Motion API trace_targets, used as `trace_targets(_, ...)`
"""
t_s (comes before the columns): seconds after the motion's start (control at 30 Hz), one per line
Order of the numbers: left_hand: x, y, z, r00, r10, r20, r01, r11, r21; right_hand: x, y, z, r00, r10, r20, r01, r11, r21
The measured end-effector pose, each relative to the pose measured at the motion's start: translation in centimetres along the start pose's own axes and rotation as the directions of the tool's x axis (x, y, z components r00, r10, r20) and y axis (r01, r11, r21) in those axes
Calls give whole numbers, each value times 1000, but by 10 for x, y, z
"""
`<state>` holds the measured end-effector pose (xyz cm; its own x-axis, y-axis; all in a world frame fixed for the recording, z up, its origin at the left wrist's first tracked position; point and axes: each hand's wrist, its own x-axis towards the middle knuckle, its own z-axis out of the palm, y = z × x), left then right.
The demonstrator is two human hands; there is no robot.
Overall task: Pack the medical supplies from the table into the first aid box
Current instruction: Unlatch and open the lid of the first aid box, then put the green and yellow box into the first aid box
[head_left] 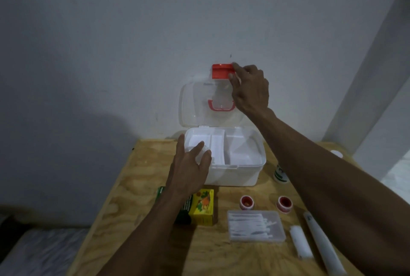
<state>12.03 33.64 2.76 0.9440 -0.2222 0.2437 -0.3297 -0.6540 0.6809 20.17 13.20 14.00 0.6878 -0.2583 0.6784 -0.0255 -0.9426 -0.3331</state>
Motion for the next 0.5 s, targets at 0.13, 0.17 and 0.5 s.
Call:
trace_targets(0.13, -2, 3, -3, 1000, -11, 11, 11, 1000, 5, -11, -6, -17, 999, 24, -23, -21, 992, 127)
trace_targets(0.17, -2, 3, -4, 1000, -9, 11, 9, 1000, 4, -19, -8, -25, 999, 26, -34, -19, 983, 184)
trace_targets(0.5, 0, -1, -6, 998, 36, 43, -37, 999, 26, -198, -22, -100, 945, 129, 300, -272, 819, 505)
